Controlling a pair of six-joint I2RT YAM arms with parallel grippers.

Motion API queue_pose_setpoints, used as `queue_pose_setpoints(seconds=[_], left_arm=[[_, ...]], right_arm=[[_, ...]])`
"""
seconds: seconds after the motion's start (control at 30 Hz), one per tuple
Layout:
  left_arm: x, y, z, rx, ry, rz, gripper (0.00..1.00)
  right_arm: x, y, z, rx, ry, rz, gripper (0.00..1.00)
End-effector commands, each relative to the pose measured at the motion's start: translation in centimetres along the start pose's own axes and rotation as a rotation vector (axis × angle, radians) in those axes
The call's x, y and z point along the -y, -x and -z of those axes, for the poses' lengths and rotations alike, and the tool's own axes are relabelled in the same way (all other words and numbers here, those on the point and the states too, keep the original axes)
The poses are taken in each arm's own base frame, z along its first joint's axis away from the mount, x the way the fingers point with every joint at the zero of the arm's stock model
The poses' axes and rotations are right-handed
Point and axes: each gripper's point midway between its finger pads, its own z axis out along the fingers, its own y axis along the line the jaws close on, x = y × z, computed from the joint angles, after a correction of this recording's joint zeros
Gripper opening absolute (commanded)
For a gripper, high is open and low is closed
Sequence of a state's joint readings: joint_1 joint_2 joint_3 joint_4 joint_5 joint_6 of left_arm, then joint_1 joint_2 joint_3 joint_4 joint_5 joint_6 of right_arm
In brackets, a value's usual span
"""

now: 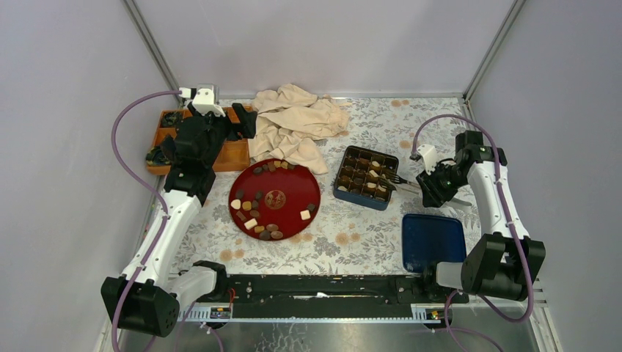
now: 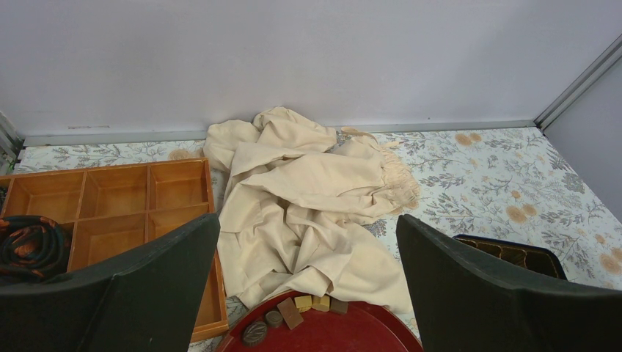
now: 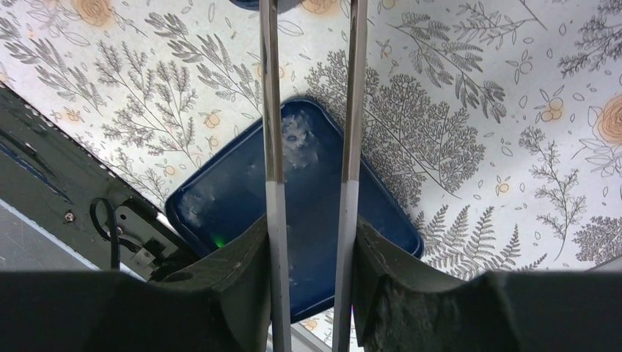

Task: Pack the chocolate
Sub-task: Place the fake chocolate in the packing box, then pick up the fake chocolate from the plate.

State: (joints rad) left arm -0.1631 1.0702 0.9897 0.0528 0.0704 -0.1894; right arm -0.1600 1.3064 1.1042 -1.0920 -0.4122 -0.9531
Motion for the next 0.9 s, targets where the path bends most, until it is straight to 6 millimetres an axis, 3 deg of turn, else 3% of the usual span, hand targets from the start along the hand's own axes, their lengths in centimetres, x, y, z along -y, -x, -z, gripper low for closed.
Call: queue_pose_setpoints(seconds=[0.0,0.17,0.43,0.67,0.87], left_arm=[[0.4,0.9,0.0,0.043,-0.014,-0.006,0.99],[0.4,0.8,0.0,0.041,-0.015,-0.005,0.99],[0.4,0.8,-0.1,0.039,-0.015,-0.005,0.99],[0.3,0.8,-0.1,0.041,-0.009,-0.01,0.99],[0.2,0.8,0.0,0.043,-0.003,-0.013,0.99]], right_arm=[[-0.7,2.5,1.5,0.109,0.024,0.028,0.44],[-1.8,4.1,1.9,0.193,0.074,0.065,0.43],[-4.9,8.8,2.2,0.397,0.235,0.172,0.41],[-9.8,13.7,-1.2,0.404,0.304,0.392,0.4],[-13.1,17.8,-5.7,0.317,0.273,0.562,0.41]])
